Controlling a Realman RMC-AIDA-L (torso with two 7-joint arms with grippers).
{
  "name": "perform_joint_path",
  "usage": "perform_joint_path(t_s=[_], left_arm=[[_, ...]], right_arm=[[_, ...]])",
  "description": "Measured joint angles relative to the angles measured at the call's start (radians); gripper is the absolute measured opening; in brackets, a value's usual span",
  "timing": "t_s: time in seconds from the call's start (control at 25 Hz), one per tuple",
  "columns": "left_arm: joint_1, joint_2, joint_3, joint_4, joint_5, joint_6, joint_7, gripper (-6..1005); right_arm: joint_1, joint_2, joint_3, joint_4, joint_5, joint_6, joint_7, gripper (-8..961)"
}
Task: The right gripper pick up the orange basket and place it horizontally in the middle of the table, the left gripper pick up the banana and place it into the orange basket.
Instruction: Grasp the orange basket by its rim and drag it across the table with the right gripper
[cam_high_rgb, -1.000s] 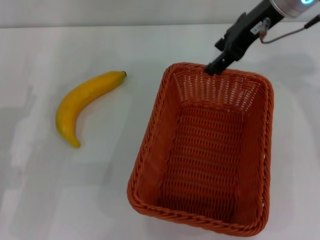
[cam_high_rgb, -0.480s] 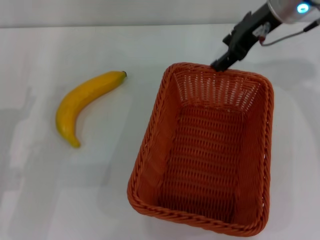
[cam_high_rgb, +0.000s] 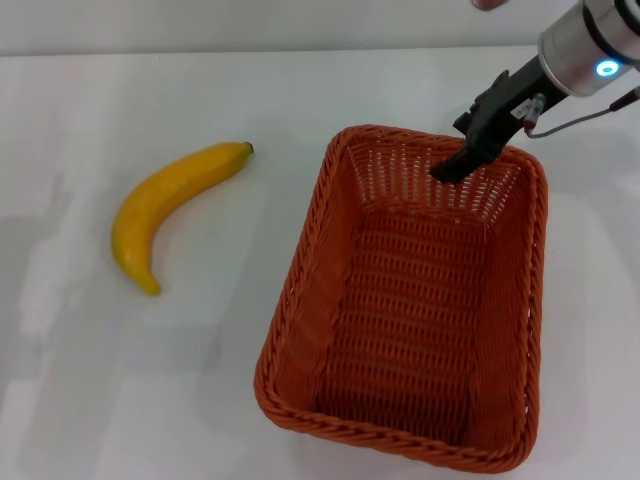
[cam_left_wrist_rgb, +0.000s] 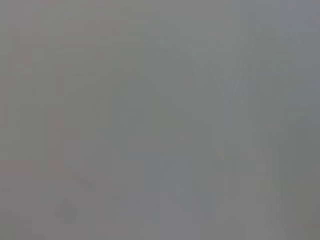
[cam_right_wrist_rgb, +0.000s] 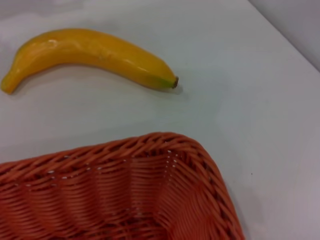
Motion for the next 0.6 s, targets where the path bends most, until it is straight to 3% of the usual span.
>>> perform_joint_path(t_s=[0.6], left_arm=[[-0.004,0.002,0.000,0.000,0.000,-0.025,0.002,893]], right_arm=[[-0.015,0.018,-0.081,0.045,0.000,0.087,-0.002,778]])
